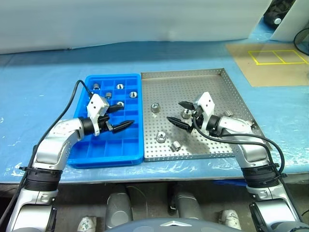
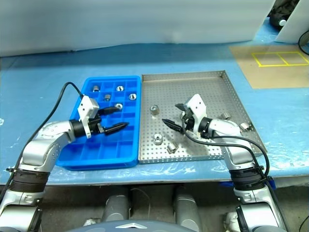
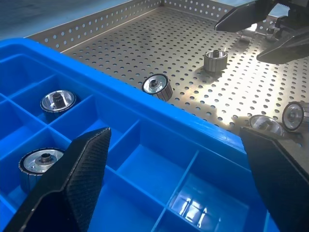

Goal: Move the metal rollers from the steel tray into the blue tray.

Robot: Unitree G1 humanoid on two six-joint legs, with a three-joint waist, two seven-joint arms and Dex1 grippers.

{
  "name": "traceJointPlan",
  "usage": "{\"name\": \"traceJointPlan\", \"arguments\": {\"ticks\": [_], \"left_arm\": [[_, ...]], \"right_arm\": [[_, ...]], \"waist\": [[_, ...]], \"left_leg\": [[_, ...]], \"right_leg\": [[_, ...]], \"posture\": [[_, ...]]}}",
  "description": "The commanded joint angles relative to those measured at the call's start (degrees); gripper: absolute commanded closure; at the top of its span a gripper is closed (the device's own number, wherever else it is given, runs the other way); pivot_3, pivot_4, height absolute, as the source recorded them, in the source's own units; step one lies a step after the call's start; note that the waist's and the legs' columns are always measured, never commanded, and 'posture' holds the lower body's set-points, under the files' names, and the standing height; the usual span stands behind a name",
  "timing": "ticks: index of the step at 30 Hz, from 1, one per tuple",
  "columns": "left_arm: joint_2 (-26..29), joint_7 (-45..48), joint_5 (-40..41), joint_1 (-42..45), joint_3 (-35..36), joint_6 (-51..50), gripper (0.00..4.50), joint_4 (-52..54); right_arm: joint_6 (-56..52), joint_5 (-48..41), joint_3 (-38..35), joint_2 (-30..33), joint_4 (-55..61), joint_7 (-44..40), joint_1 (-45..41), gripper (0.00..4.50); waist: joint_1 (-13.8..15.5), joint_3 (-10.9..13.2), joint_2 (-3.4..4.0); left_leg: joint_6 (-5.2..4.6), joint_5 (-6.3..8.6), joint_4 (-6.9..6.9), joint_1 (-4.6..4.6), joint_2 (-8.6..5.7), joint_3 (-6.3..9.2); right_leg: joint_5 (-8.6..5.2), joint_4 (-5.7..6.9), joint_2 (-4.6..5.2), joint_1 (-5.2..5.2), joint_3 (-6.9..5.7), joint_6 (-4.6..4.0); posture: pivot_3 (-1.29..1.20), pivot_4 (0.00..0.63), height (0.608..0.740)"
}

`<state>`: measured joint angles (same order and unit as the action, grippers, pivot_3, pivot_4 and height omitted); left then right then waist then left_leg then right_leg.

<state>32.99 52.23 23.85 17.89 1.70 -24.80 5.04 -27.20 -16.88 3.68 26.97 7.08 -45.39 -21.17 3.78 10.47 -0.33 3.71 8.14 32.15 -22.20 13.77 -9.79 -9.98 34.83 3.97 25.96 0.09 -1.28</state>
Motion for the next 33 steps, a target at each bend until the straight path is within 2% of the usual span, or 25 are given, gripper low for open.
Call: {"name": "traceJointPlan", "arguments": {"ticks": [1,12,18,24,27,33], "left_arm": [[0.1,0.3,0.0,0.7,0.0,1.1,0.0,1.0],[-0.2,0.5,-0.5,1.9,-0.5,1.9,0.0,-0.8],[-3.6,0.5,-3.5,10.1,-2.8,6.3,0.0,-9.3],[-9.3,3.3,-8.2,24.0,-6.6,13.5,0.0,-27.5],[-11.7,6.1,-12.0,32.4,-8.9,18.7,0.0,-41.0],[-12.7,12.6,-20.8,46.8,-13.1,28.8,0.0,-64.8]], "right_arm": [[0.2,-0.4,0.0,0.3,2.4,0.2,0.2,0.02],[-0.1,-0.3,-0.2,0.6,3.4,0.9,1.0,0.02],[-0.2,-0.2,-0.9,0.9,3.9,1.9,1.3,0.02],[-0.2,-0.1,-2.1,0.9,5.5,4.3,2.6,0.02],[-0.5,-0.2,-2.4,0.6,6.9,5.9,4.0,0.02],[-1.6,-0.4,-2.8,-0.1,11.5,9.4,8.1,0.02]], "waist": [[0.0,0.0,0.0],[0.0,0.0,0.0],[0.1,0.0,0.0],[-0.1,0.0,-0.01],[-0.2,0.0,-0.02],[-1.5,0.0,-0.04]], "left_leg": [[0.0,0.0,0.0,0.0,0.0,0.0],[0.0,0.0,0.0,0.0,0.0,0.0],[0.0,0.0,0.02,0.0,-0.01,0.0],[0.01,-0.01,0.05,-0.01,-0.03,-0.01],[0.0,0.0,0.05,-0.03,-0.04,-0.01],[-0.02,0.01,0.05,-0.11,-0.09,0.0]], "right_leg": [[0.0,0.0,0.0,0.0,0.0,0.0],[0.0,0.0,0.0,0.0,0.0,0.01],[0.0,0.0,0.01,-0.02,0.0,0.01],[0.01,-0.01,0.01,-0.04,0.03,0.0],[0.17,-0.03,0.0,-0.03,0.05,-0.27],[0.19,-0.13,0.01,-0.02,0.08,-0.3]], "posture": [[-0.08,0.15,0.74],[-0.1,0.15,0.74],[-0.14,0.15,0.74],[-0.2,0.15,0.74],[-0.23,0.15,0.74],[-0.31,0.15,0.74]]}}
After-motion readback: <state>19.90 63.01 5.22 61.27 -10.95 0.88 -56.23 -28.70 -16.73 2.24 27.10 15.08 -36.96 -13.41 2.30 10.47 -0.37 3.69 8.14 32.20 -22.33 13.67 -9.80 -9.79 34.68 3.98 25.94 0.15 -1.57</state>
